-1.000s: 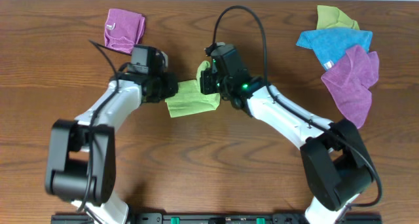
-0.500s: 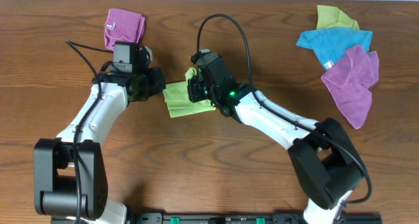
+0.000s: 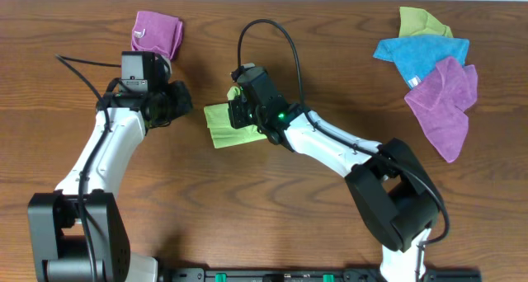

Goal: Fold the cloth

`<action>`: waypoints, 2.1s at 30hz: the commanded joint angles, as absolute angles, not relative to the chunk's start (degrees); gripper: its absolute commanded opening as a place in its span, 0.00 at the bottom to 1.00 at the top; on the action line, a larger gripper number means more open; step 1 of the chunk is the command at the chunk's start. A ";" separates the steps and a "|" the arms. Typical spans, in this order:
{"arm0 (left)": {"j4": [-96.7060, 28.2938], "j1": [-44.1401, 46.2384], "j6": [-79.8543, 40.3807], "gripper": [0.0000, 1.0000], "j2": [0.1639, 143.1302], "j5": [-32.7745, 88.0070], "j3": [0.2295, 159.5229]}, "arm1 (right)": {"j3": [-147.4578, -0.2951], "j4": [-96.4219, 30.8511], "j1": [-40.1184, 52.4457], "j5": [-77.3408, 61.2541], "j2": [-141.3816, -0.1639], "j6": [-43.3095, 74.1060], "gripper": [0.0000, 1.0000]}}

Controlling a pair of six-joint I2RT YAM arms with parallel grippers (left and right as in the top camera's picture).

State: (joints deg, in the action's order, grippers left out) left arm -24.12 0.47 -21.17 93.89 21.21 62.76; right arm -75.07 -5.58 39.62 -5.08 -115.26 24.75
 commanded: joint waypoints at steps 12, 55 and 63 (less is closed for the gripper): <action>-24.67 -0.82 -20.80 0.06 92.77 20.32 63.55 | -76.16 -6.68 45.06 -8.45 -116.03 23.44 0.65; -25.87 -7.60 -20.80 0.06 90.94 22.26 63.55 | -79.50 -13.98 41.65 -8.58 -110.17 23.49 0.99; -31.59 -7.60 -20.82 0.67 90.94 26.98 63.55 | -79.50 -20.75 35.66 0.45 -103.94 20.25 0.99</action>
State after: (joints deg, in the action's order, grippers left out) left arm -30.61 -7.35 -21.12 91.83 24.71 62.76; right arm -78.91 -19.33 39.20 -3.90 -108.66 22.92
